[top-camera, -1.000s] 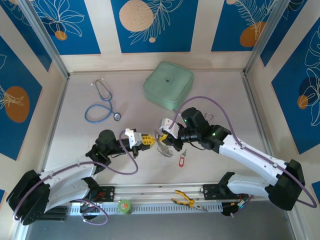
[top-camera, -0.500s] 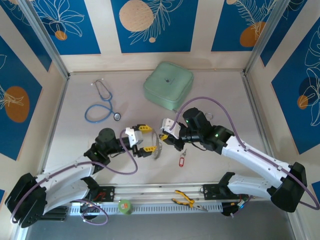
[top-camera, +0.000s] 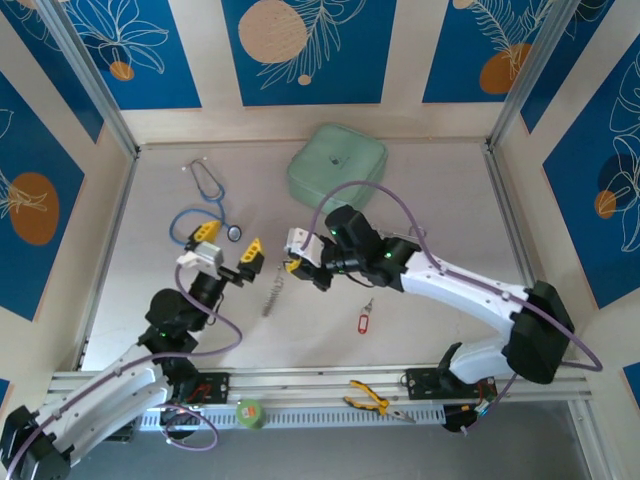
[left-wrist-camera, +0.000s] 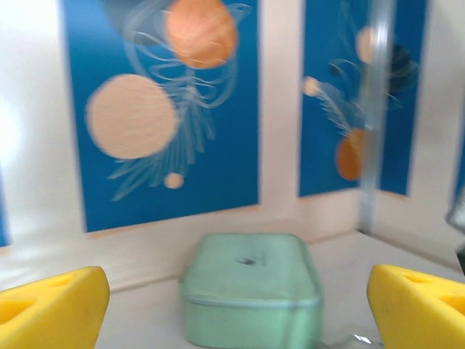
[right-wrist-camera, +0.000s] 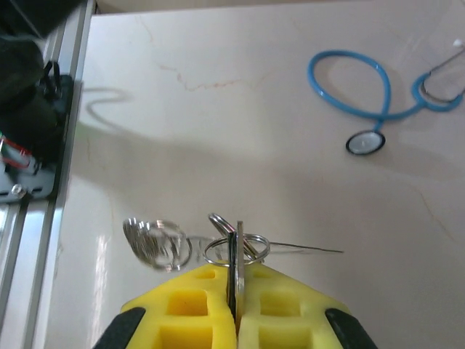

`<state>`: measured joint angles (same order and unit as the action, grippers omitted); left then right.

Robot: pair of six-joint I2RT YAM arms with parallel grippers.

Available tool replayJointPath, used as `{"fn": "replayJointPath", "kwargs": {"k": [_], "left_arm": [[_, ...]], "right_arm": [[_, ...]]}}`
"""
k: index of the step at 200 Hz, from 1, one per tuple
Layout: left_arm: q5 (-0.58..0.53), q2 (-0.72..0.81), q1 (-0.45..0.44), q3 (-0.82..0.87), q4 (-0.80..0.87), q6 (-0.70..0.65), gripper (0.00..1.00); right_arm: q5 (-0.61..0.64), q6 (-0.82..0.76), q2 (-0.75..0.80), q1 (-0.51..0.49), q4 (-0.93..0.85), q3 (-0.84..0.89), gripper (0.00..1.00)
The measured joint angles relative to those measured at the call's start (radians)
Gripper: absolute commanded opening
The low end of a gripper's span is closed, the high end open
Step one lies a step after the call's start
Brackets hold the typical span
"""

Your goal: Put the keys on the keyring

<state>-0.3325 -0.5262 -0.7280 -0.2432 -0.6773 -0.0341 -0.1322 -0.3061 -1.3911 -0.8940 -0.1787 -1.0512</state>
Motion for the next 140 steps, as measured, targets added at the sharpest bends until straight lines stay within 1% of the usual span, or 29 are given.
{"fn": "replayJointPath", "kwargs": {"k": [11,23,38,56,70,94,118,140], "left_arm": [[-0.055,0.022,0.000,-0.009,0.025,0.010,0.92],[-0.089,0.024,0.000,-0.020,0.043,0.020,0.92],[-0.117,0.011,0.000,-0.024,0.059,0.037,0.93],[-0.135,-0.027,0.000,-0.024,0.072,0.056,0.93],[-0.142,-0.061,0.000,-0.024,0.080,0.069,0.93],[-0.140,-0.121,0.000,-0.031,0.100,0.084,0.94],[-0.139,-0.172,0.000,-0.041,0.117,0.091,0.93],[-0.132,-0.209,0.000,-0.052,0.118,0.098,0.93]], "right_arm": [[-0.002,0.001,-0.034,0.000,0.044,-0.009,0.00],[-0.001,-0.003,-0.067,0.000,0.080,-0.009,0.00],[0.012,-0.035,-0.104,-0.002,0.101,0.002,0.00],[0.051,-0.107,-0.121,-0.011,0.100,0.062,0.00],[0.083,-0.166,-0.121,-0.021,0.061,0.119,0.00],[0.147,-0.254,-0.116,-0.039,-0.061,0.196,0.00],[0.212,-0.309,-0.089,-0.043,-0.175,0.235,0.00],[0.267,-0.333,-0.073,-0.048,-0.238,0.243,0.01]]}}
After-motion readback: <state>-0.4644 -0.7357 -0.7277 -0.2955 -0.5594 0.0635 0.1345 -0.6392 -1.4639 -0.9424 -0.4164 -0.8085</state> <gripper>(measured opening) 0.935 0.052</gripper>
